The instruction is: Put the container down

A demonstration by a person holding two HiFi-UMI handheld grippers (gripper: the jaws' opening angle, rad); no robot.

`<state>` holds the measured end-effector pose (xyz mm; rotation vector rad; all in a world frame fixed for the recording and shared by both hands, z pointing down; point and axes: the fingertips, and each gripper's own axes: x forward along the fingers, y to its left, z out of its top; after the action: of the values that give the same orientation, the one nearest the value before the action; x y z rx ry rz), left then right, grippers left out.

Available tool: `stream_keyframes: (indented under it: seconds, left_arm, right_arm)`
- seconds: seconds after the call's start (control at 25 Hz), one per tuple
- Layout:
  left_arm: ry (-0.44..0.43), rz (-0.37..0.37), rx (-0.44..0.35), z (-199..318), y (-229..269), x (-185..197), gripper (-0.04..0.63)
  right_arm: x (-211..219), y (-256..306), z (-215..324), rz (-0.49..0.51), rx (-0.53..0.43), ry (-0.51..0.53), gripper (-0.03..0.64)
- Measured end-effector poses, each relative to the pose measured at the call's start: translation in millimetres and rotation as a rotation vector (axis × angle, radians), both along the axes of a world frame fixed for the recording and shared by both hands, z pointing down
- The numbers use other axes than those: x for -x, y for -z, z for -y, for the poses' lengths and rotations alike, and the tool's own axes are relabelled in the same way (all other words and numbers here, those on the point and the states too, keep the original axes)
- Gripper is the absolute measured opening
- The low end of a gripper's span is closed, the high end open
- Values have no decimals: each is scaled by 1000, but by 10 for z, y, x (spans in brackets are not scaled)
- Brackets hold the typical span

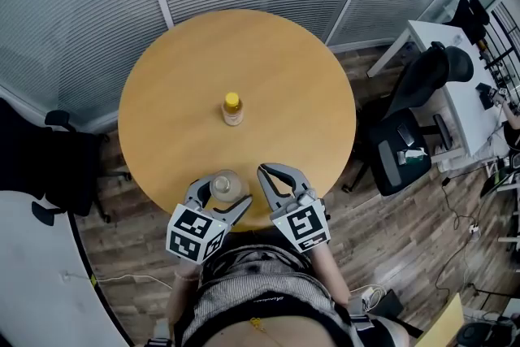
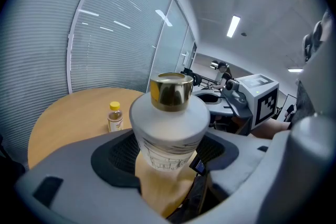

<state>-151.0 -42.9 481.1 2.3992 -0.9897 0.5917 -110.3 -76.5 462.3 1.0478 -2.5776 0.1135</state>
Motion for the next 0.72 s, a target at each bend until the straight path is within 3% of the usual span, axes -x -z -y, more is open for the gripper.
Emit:
stream_keyframes:
  seconds: [0.72]
  left_arm:
    - [53, 15, 5, 6, -2, -34, 339]
  right_arm:
    - [-50, 5, 22, 5, 2, 48, 21]
